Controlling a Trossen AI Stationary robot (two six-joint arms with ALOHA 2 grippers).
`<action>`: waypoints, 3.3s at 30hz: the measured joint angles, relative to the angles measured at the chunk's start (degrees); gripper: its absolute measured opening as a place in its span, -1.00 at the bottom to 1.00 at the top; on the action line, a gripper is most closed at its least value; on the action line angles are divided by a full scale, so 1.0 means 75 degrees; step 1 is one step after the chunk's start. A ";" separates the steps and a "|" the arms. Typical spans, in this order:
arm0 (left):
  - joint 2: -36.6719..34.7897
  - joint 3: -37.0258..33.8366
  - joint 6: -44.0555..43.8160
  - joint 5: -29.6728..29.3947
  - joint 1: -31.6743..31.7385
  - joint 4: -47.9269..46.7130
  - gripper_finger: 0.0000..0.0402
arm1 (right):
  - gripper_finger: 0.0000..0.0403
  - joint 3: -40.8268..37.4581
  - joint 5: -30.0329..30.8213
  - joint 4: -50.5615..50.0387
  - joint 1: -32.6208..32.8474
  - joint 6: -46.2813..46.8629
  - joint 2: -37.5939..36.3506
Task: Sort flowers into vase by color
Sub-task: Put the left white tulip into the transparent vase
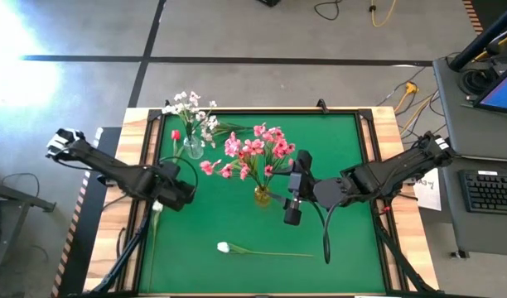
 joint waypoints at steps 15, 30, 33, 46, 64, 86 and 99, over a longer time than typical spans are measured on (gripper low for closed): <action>0.1796 -0.0006 0.0155 0.0411 0.0665 -0.0026 -0.19 | 0.33 0.0000 -0.0382 -0.0192 0.0000 0.0073 0.0010; 0.2351 0.0702 0.1030 0.3379 0.0081 -0.0001 -0.20 | 0.34 0.0000 -0.0382 -0.0220 0.0000 0.0026 0.0010; 0.2323 0.1143 0.0869 0.3692 -0.0464 -0.0012 -0.20 | 0.33 0.0000 -0.0381 -0.0265 0.0000 0.0003 0.0010; 0.2326 0.1683 -0.3798 0.4013 -0.3274 0.0439 -0.20 | 0.35 -0.0003 -0.0395 -0.0570 0.0000 -0.0012 0.0024; 0.3185 0.1153 -0.5579 0.4793 -0.4349 0.0346 -0.20 | 0.36 -0.0003 -0.0395 -0.0571 0.0000 -0.0134 0.0024; 0.3483 0.0405 -0.5440 0.4127 -0.4341 0.1816 -0.47 | 0.37 -0.0063 -0.0396 -0.0632 0.0000 -0.0134 0.0027; 0.3483 0.0550 -0.5043 0.4060 -0.4347 0.1712 -0.98 | 0.37 -0.0226 -0.0396 -0.0629 0.0000 -0.0131 0.0030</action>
